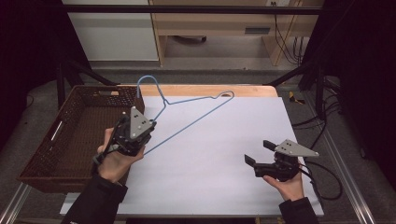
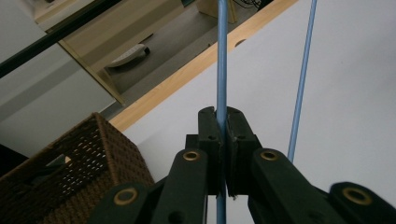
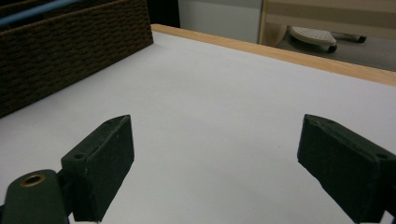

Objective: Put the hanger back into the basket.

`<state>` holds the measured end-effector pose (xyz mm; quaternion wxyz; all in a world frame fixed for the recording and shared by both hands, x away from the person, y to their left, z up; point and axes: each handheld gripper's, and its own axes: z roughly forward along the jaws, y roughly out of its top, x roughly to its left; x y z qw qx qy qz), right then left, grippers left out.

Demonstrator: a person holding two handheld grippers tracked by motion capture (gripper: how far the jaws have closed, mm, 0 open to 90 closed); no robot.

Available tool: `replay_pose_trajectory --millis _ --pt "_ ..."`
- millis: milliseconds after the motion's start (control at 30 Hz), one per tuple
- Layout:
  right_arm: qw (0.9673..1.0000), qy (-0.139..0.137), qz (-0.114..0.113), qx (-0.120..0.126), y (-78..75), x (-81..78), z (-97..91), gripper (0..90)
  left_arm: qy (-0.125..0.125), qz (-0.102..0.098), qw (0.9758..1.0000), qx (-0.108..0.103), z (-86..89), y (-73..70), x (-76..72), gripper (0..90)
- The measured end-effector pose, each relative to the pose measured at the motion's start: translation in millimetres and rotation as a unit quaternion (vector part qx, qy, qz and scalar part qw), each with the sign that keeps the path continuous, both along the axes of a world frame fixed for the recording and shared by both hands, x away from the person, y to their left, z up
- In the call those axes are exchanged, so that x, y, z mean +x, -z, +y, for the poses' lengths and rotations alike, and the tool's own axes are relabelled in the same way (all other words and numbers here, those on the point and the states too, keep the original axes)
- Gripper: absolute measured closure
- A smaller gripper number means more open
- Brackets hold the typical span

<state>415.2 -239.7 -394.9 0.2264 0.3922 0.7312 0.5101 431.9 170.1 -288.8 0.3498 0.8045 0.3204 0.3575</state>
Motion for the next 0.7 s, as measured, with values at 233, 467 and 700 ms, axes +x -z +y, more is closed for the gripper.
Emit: replay_pose_trajectory --millis 233,467,700 --pt "1.0000 0.007 0.002 -0.006 4.2 0.7 -0.5 10.5 -0.022 -0.008 0.9995 -0.019 27.4 -15.9 2.0 86.8" --pt "0.9998 0.009 0.004 -0.017 6.8 1.6 0.2 9.7 -0.052 -0.020 0.9982 -0.022 62.5 -28.0 7.0 86.9" --pt "0.9997 0.013 0.009 -0.016 8.9 2.9 -2.7 9.2 -0.079 -0.024 0.9963 -0.025 100.1 -31.3 9.7 86.8"
